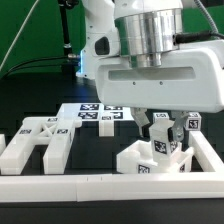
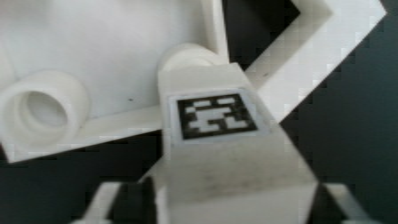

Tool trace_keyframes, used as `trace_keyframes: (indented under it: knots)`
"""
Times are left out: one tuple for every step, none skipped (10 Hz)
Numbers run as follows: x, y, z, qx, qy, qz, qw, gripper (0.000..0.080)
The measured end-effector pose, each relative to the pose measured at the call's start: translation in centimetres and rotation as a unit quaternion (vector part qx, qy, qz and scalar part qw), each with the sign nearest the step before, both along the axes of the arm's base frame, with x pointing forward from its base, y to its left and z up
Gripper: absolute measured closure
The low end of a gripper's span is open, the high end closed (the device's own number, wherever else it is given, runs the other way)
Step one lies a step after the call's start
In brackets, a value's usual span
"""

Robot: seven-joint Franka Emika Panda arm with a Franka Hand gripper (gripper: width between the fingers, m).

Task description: Assemble chair

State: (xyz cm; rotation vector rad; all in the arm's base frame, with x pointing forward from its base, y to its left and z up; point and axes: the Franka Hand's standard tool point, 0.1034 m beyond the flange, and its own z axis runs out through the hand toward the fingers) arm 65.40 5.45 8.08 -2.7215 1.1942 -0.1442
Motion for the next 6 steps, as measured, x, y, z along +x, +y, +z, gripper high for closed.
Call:
trace_keyframes:
  knots:
    - [-0.1, -0.5, 0.0, 0.003, 0.005, -0.043, 0.999, 0.0505]
    - [-0.2, -1.1, -0.1, 0.005, 0.010, -0.108, 0.994, 0.0505]
    - [-0.6, -1.6, 0.0, -0.013, -0.002, -0.174, 0.985, 0.0502]
    - [-0.7, -2.1, 0.1, -0.025, -0.008, -0.224, 0.974, 0.0502]
    - [-0.8, -2.4, 0.2, -0.026, -0.009, -0.285, 0.958, 0.0501]
    - [-0.9, -2.1, 0.2, -0.020, -0.010, -0.340, 0.940, 0.0501]
